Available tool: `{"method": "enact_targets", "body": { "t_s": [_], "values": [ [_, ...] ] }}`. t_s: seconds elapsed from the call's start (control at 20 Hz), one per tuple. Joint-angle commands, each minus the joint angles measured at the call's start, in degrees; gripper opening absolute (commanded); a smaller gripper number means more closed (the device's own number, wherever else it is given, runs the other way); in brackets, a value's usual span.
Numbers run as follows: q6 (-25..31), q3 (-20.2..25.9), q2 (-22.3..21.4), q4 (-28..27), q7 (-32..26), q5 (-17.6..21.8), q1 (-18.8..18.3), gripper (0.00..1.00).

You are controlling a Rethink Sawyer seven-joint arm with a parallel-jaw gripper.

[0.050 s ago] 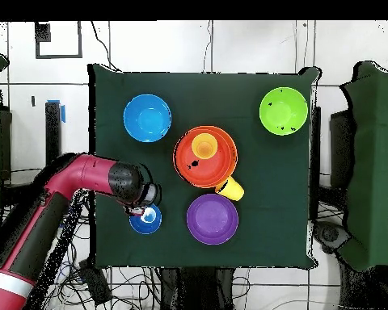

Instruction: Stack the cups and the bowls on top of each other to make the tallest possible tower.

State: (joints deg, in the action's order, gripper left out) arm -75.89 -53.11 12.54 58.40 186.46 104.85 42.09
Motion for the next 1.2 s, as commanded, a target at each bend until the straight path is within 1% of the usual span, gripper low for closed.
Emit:
{"method": "enact_targets", "body": {
  "t_s": [0.05, 0.35, 0.5, 0.75, 1.2],
  "values": [
    [6.2, 5.6, 3.0, -4.0, 9.4, -2.6, -1.6, 1.0],
    [6.3, 5.0, 2.9, -3.2, 8.7, -3.0, -1.3, 1.0],
    [7.8, 5.4, 3.9, -3.4, 8.3, -3.5, -1.3, 1.0],
    [12.0, 6.8, 6.2, -4.2, 7.3, -5.7, -1.5, 1.0],
    [15.1, 6.7, 9.0, -6.9, 6.9, -7.4, -2.4, 1.0]
  ]
}}
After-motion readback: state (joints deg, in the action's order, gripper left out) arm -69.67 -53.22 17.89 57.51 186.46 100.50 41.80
